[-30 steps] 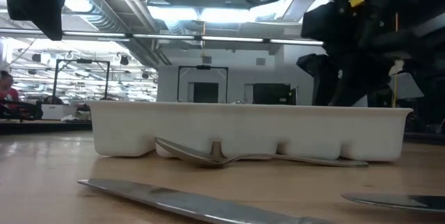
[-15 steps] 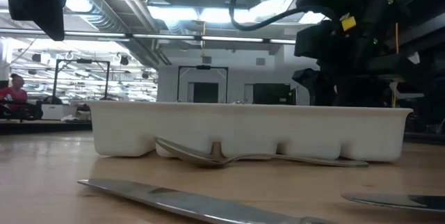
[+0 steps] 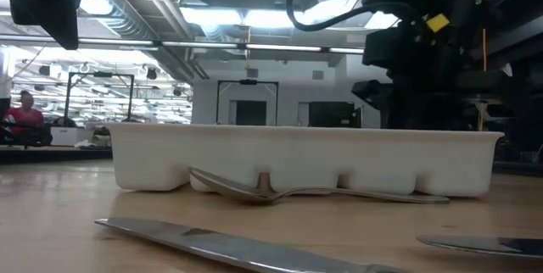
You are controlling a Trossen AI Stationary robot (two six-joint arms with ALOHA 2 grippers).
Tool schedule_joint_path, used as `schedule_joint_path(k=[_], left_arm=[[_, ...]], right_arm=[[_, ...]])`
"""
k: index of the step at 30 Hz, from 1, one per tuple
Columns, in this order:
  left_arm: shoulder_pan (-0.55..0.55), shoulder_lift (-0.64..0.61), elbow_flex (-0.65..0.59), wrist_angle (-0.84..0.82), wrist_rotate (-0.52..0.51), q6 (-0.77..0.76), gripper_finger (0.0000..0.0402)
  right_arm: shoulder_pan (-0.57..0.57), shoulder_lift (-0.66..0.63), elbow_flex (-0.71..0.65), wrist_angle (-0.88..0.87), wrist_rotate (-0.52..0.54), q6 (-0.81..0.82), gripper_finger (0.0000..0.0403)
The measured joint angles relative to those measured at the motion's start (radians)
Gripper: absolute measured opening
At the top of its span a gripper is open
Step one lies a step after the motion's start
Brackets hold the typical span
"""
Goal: Sort silverware
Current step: Put the silver spoon into the white cutlery tray
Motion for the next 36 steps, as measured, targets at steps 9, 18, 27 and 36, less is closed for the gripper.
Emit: schedule_joint_path(k=[9, 18, 27, 36], left_arm=[[0.000, 0.000, 0.000, 0.000, 0.000, 0.000, 0.0003], [0.000, 0.000, 0.000, 0.000, 0.000, 0.000, 0.0003], [0.000, 0.000, 0.000, 0.000, 0.000, -0.004, 0.0003], [0.000, 0.000, 0.000, 0.000, 0.000, -0.004, 0.0003]], right_arm=[[0.000, 0.000, 0.015, -0.020, 0.001, -0.080, 0.0079], [0.000, 0.001, 0.125, -0.149, 0.107, -0.395, 0.0073], [0.000, 0.001, 0.150, -0.181, 0.216, -0.836, 0.0090], [-0.015, 0.000, 0.150, -0.155, 0.240, -1.086, 0.0079]])
